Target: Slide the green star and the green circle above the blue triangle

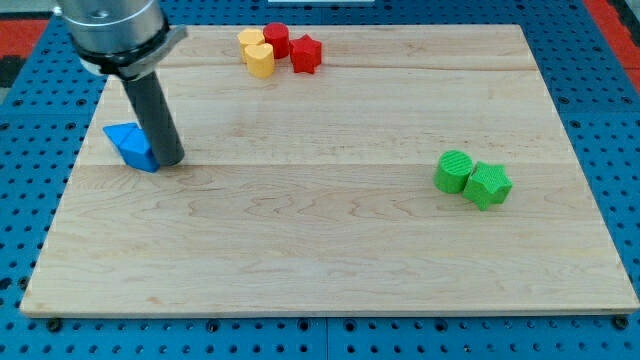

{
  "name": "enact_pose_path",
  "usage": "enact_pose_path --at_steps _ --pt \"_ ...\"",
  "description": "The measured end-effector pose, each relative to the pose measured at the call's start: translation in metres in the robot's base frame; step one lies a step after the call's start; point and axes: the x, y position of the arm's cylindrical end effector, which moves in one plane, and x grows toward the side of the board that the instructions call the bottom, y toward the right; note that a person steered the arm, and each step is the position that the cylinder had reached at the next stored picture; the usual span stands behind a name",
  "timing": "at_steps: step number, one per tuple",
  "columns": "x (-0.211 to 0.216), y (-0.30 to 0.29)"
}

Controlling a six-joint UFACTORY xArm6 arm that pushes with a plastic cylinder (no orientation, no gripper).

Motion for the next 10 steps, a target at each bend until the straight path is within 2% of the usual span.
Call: enact_pose_path --at_steps 1,2,3,4,5,6,8,10 --pt "-0.001 0.037" --pt "-0.06 0.14" --pt "-0.093 0.267" --pt "-0.045 0.388" --pt "0.049 0.442" --pt "0.061 0.486" --pt "0.06 0.392" --pt "0.011 0.353"
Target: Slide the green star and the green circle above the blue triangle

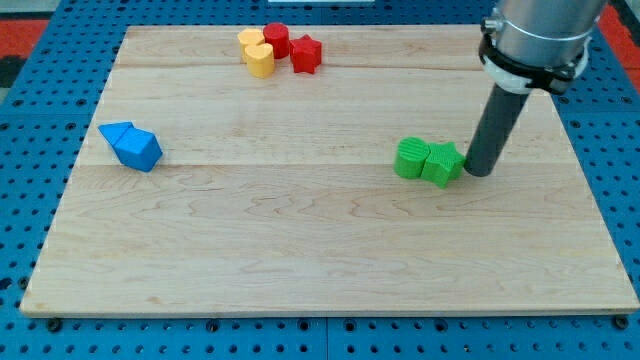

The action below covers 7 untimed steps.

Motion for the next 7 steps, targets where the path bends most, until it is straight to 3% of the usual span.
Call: enact_pose_path --at_steps 2,3,4,7 --pt "0.001 -0.066" --pt "-0.003 -0.021" --pt "0.042 -0.026" --pt "0.0 -0.137"
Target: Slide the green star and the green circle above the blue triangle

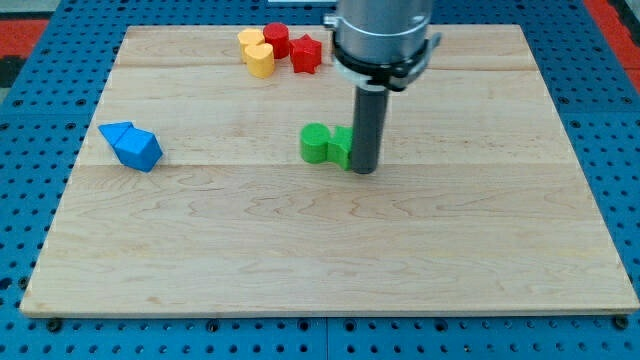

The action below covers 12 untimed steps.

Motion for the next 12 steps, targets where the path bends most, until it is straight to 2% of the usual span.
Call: enact_pose_path --at_steps 1,2,3,4,5,6,7,9,12 --pt "0.0 -0.034" --pt "-0.004 0.021" --pt "-0.031 0.02" --pt "-0.043 -0.011" --pt "-0.041 -0.027" --pt "-0.018 -0.004" --pt "-0.019 -0.032" --pt "-0.061 -0.075" --pt "-0.055 -0.17"
